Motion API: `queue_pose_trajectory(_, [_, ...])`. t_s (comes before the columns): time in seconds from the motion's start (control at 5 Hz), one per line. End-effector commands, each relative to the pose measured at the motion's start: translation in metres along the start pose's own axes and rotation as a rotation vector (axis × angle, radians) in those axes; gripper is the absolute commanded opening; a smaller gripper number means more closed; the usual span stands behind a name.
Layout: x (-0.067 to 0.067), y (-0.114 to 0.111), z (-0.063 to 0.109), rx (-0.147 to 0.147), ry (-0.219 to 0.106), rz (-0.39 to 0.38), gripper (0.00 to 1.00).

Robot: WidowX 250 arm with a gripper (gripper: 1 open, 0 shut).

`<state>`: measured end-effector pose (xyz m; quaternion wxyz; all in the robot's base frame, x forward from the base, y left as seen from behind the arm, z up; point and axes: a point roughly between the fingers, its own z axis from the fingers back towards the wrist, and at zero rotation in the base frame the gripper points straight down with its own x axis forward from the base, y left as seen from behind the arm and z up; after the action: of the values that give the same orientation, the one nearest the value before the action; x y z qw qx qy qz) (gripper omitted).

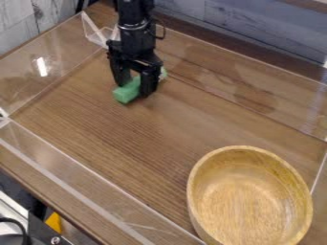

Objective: Put the green block in the brown bowl

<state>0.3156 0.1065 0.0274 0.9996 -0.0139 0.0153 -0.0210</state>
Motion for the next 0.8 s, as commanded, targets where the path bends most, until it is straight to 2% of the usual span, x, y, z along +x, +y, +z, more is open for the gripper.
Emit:
queue_pose_trajectory(0.0, [0.003, 0.002, 0.006, 0.010, -0.019, -0.004, 0.00])
queue_pose_trajectory(0.6, [-0.001, -0.003, 0.025, -0.013, 0.002, -0.002, 0.00])
